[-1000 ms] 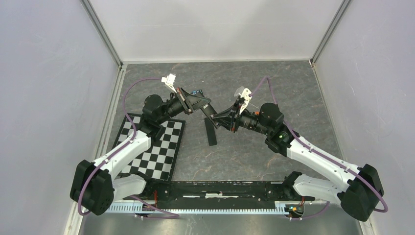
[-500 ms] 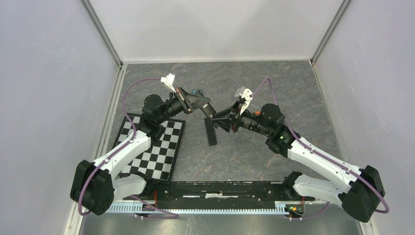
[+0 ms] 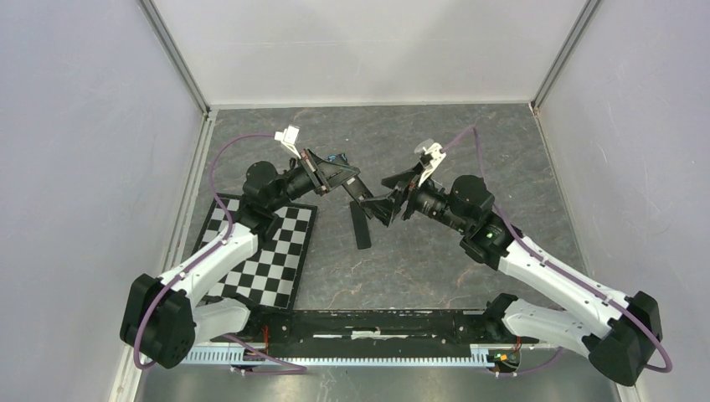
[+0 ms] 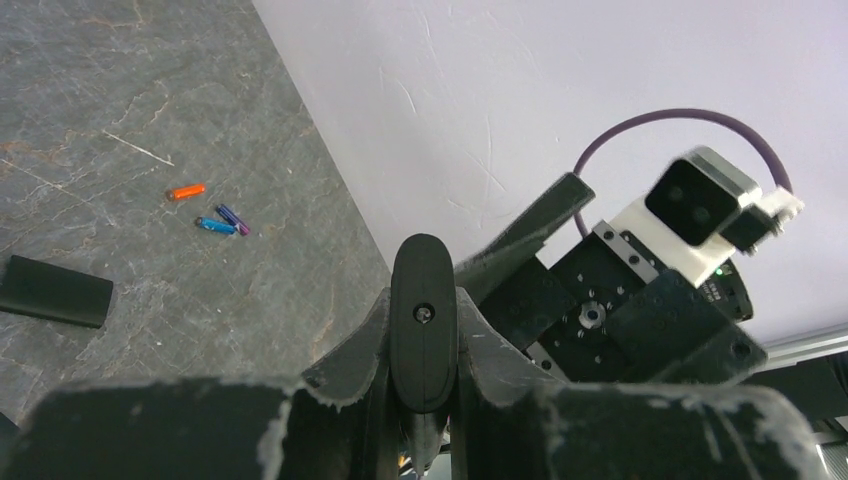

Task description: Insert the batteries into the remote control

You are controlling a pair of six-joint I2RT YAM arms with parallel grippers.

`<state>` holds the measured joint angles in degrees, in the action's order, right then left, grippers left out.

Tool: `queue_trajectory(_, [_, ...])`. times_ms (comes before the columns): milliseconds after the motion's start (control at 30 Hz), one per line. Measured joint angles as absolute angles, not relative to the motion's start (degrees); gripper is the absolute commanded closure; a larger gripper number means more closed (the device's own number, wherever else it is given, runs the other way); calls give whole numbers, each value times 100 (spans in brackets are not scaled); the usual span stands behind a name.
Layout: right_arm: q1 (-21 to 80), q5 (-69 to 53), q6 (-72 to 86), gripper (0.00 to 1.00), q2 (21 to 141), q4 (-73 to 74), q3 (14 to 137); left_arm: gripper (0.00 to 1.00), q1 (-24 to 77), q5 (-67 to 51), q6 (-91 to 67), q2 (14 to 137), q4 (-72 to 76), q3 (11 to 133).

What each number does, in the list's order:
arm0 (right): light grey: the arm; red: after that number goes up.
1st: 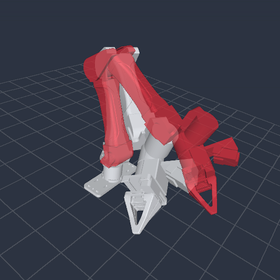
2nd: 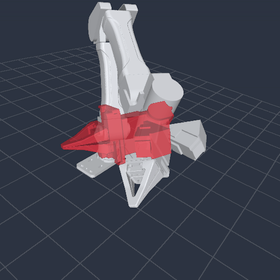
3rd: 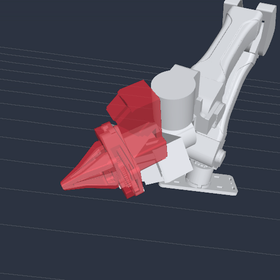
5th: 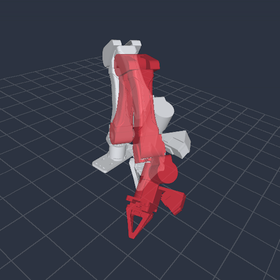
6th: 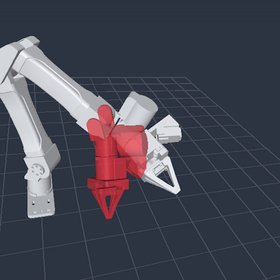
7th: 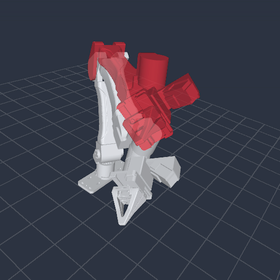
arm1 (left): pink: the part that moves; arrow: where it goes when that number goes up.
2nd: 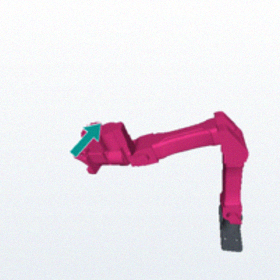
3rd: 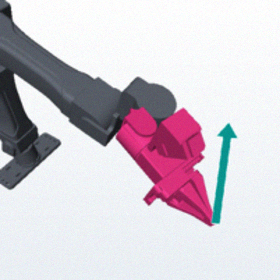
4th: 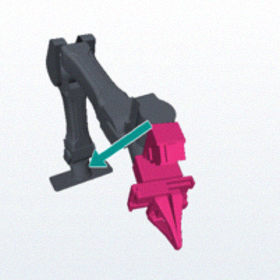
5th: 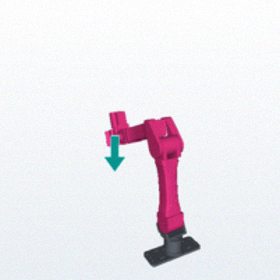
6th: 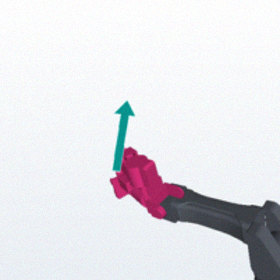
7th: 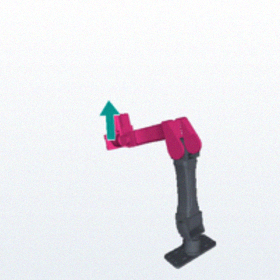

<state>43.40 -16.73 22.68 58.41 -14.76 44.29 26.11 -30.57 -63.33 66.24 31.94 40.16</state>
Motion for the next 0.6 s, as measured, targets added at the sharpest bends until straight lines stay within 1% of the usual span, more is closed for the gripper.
queue_trajectory(100, [4324, -913, 2818, 2, 5754, -869, 4696, 98, 2611, -3052, -6331, 6613, 3194, 4016])
queue_trajectory(200, [4270, -565, 3457, 2, 5741, -751, 4777, 98, 2611, -3017, -6331, 6591, 3194, 4016])
queue_trajectory(433, [4263, -690, 5354, 2, 5787, -1337, 4235, 98, 2611, -2891, -6326, 6578, 3323, 4016])
queue_trajectory(600, [4263, -812, 6294, 2, 5887, -1826, 4060, 98, 2611, -2689, -6313, 6543, 3336, 4023])
